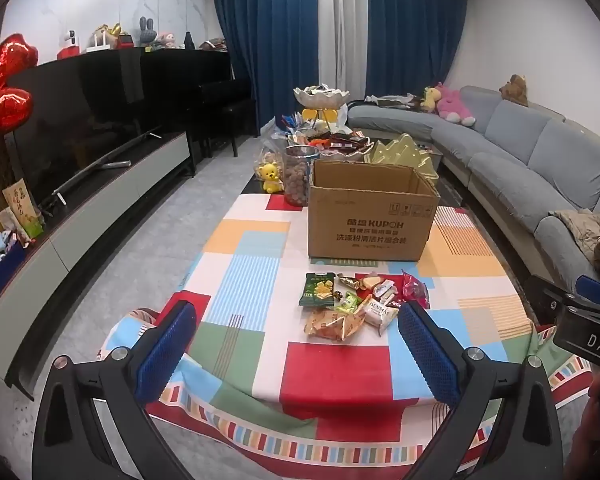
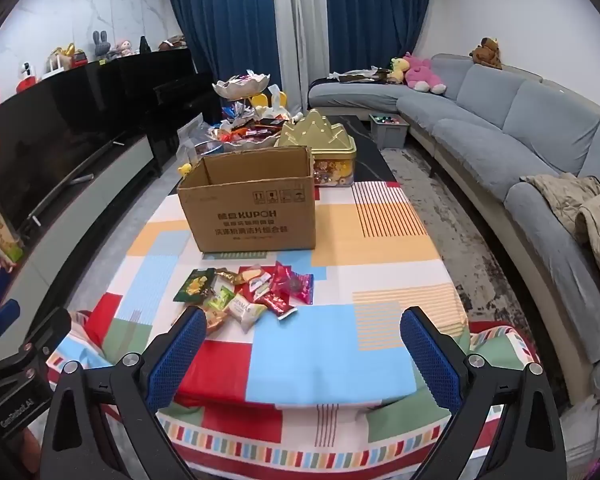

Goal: Organize snacks

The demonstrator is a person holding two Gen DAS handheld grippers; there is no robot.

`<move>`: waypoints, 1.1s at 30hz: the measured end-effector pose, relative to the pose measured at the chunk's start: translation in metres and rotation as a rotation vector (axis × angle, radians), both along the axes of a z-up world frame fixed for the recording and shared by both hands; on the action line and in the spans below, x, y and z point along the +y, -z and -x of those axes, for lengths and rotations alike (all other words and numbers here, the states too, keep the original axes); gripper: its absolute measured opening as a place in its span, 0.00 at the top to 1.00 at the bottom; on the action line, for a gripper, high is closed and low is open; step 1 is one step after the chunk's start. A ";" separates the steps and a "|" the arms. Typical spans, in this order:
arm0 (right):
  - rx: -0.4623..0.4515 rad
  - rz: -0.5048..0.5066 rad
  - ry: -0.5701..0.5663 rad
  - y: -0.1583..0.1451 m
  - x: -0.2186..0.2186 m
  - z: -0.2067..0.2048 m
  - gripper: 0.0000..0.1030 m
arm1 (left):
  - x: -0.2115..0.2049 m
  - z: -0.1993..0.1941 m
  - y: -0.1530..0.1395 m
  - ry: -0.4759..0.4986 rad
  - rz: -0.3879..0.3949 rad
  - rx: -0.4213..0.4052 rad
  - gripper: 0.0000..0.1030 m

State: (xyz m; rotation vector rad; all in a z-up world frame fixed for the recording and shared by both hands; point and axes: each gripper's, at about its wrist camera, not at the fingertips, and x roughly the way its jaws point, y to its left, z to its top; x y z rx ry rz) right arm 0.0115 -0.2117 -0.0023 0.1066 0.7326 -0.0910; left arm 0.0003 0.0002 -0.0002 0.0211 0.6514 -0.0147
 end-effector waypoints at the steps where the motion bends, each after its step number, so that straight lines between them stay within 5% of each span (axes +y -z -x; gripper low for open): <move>1: -0.001 0.001 -0.001 0.000 0.000 0.000 0.04 | 0.000 0.000 0.000 0.002 0.001 0.002 0.00; 33: -0.023 0.023 0.009 -0.008 -0.006 0.003 0.04 | 0.003 0.001 0.004 -0.002 0.002 0.005 0.00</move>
